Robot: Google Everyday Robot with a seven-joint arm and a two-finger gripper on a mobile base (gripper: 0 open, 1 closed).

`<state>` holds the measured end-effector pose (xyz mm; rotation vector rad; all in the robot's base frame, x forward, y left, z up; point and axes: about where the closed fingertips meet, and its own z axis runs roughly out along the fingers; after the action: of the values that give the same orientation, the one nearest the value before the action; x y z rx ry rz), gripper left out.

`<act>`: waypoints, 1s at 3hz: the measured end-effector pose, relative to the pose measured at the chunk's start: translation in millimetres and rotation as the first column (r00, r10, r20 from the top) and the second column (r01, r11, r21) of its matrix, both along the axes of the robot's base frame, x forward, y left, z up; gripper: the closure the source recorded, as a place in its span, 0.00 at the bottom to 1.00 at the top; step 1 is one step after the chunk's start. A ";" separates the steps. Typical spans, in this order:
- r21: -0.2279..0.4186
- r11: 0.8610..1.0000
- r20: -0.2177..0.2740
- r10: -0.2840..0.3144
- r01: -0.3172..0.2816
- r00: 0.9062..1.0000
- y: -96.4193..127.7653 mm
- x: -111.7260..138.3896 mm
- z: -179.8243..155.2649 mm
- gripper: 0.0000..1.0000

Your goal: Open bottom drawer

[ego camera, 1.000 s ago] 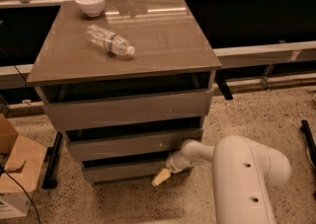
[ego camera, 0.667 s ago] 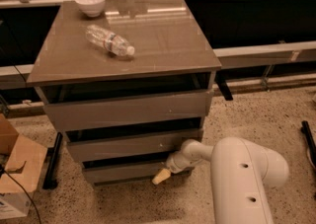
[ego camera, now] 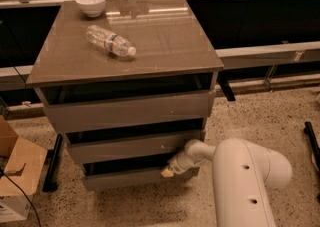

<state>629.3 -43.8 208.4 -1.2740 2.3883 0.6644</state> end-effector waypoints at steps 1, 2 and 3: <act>0.000 1.000 0.000 0.000 0.000 1.000 -0.9 2.6 2.3 0.86; 0.011 1.000 -0.025 -0.012 0.012 1.000 -3.5 -6.3 -0.3 0.95; 0.011 1.000 -0.025 -0.012 0.012 1.000 -3.5 -6.3 -0.3 0.73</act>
Offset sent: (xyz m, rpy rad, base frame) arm -0.1997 0.0151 -0.0792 0.0934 0.4504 -0.0591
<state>623.0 -47.3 208.2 -1.2530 2.4072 0.6935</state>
